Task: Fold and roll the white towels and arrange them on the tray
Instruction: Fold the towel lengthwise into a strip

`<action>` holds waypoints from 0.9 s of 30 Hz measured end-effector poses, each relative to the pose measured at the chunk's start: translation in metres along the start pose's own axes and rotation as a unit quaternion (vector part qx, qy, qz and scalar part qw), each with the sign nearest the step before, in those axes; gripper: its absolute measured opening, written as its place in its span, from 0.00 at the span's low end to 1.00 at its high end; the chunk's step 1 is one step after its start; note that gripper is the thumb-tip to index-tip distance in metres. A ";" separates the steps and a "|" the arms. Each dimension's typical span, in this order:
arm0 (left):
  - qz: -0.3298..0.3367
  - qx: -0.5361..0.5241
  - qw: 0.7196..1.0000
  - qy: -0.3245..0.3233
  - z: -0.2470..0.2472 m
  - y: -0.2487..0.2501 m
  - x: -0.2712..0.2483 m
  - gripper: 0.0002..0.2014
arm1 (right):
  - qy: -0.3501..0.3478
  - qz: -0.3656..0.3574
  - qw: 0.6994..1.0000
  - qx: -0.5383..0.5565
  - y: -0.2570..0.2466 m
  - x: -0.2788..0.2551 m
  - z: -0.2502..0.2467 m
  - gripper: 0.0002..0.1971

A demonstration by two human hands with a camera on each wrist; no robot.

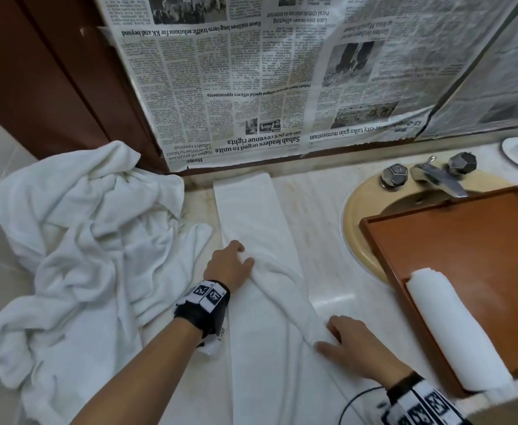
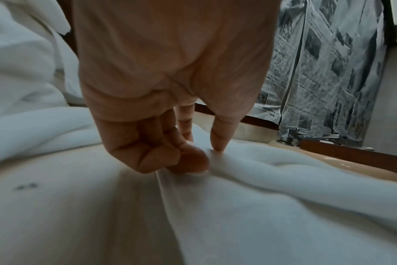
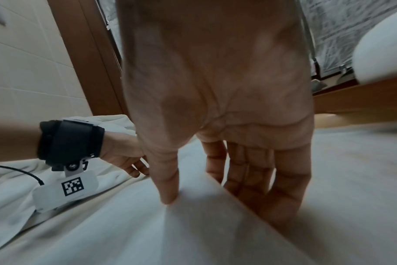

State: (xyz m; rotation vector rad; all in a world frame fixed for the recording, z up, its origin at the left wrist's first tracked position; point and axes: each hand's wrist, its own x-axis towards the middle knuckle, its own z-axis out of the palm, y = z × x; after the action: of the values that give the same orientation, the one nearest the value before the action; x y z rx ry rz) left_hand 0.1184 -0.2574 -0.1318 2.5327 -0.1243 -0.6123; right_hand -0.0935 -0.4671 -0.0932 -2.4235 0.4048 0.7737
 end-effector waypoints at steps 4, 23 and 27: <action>-0.022 -0.049 0.998 0.014 0.003 0.002 -0.016 0.15 | 0.027 0.013 0.999 -0.017 -0.002 -0.020 0.014 0.19; -0.013 -0.176 0.981 0.086 0.001 -0.036 -0.061 0.08 | -0.071 -0.180 0.981 -0.017 -0.101 -0.069 0.120 0.08; 0.008 -0.161 0.982 0.097 0.002 -0.040 -0.060 0.07 | -0.017 -0.239 0.969 0.063 -0.098 -0.072 0.121 0.09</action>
State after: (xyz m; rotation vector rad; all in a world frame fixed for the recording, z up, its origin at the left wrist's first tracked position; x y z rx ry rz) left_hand 0.0622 -0.2114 -0.1297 2.2589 0.0232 -0.3430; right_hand -0.1612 -0.3095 -0.0909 -2.2499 -0.1412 0.5529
